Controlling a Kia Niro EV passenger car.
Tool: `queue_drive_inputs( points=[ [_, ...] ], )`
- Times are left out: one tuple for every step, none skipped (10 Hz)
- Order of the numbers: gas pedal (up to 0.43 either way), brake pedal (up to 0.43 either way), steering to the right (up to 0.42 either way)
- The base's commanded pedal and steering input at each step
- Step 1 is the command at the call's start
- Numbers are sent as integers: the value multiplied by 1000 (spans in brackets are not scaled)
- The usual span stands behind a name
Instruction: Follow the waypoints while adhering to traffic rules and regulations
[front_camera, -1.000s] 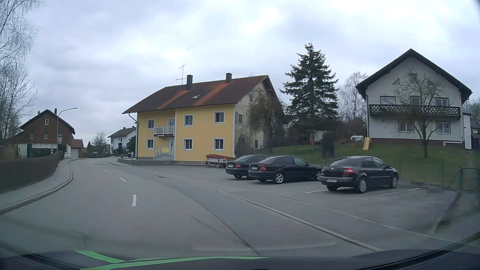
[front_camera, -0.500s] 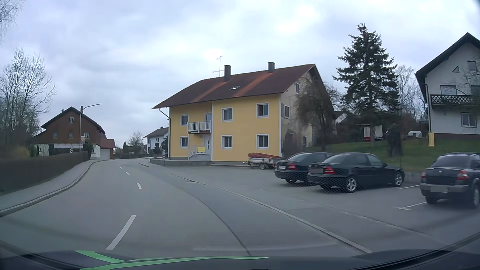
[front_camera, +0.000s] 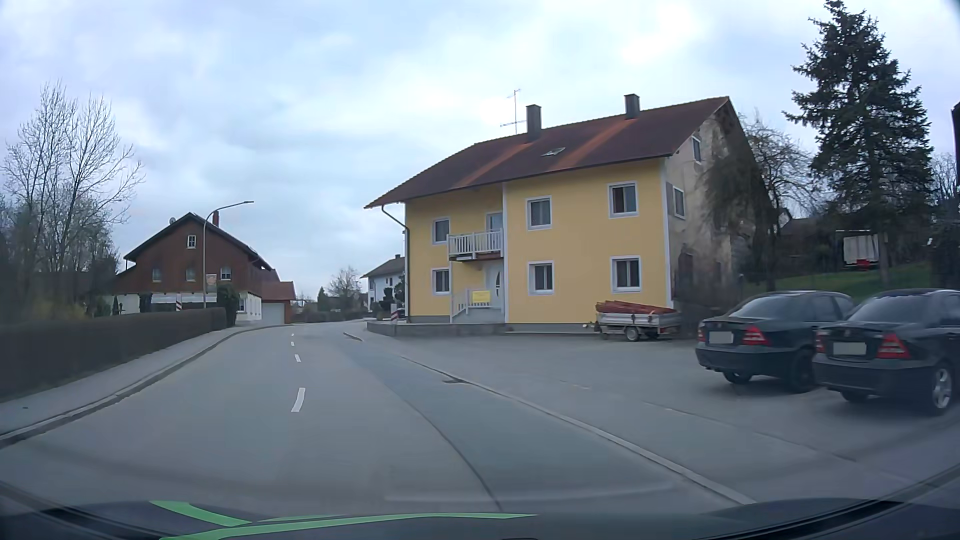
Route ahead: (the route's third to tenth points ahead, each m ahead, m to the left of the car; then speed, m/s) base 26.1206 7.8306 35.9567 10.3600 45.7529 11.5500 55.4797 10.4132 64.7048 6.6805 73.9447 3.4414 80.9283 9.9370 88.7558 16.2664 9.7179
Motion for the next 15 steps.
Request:
queue_drive_inputs(
  points=[
    [157,0,-114],
    [157,0,-115],
    [157,0,-114],
    [169,0,-114],
    [169,0,-114],
    [169,0,-112],
    [169,0,-106],
    [177,0,-98],
    [177,0,-90],
    [177,0,-78],
    [177,0,-68],
    [177,0,-58],
    [177,0,-52],
    [177,0,-48],
    [177,0,-46]
  ],
)
